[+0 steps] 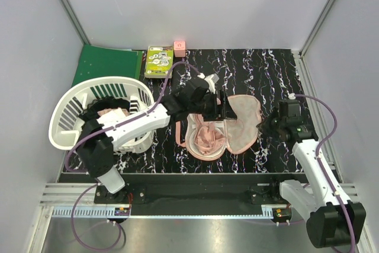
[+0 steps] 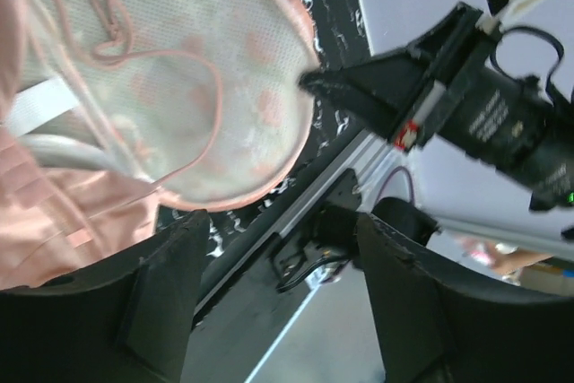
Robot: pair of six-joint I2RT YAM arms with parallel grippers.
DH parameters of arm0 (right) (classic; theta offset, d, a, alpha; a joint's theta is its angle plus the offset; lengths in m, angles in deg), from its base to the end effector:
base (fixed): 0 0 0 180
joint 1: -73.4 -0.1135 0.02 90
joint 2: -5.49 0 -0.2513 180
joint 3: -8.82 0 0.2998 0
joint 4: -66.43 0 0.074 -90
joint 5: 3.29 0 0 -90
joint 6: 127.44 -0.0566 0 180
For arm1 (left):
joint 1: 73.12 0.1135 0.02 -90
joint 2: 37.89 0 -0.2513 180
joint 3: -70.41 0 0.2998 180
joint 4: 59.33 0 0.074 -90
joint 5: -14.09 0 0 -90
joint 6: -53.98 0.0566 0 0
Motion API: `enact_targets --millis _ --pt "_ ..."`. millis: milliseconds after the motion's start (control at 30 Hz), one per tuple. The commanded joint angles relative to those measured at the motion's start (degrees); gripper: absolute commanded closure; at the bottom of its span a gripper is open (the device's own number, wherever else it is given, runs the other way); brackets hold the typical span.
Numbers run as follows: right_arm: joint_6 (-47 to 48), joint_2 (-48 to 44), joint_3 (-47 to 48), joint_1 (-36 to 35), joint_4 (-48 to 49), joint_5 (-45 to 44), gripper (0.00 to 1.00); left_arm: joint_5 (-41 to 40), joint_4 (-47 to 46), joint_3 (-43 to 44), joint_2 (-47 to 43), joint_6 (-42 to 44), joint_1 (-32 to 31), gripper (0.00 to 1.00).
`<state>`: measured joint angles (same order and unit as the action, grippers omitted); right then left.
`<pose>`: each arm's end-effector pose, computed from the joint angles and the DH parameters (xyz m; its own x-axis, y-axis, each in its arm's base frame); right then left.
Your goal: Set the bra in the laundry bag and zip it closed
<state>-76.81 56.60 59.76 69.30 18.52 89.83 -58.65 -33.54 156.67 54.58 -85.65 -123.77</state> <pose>0.2484 0.0209 0.2111 -0.6420 0.5890 -0.4908 0.3876 0.8017 0.4551 0.2644 -0.3489 0.2643 -0.9018 -0.0477 -0.4295 0.3257 0.5784 -0.7480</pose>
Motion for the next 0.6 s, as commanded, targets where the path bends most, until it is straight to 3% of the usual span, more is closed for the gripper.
enact_targets --millis 0,233,567 --pt "4.13 1.10 4.02 -4.32 -0.29 2.07 0.97 -0.11 -0.53 6.39 4.29 -10.39 -0.32 0.24" --pt "8.61 -0.84 5.60 -8.03 2.08 8.92 0.98 5.59 5.97 16.76 15.80 -23.31 0.90 0.21" --pt "11.25 -1.90 3.93 -10.05 6.56 17.54 0.95 7.70 9.14 23.63 23.98 -25.08 2.23 0.18"
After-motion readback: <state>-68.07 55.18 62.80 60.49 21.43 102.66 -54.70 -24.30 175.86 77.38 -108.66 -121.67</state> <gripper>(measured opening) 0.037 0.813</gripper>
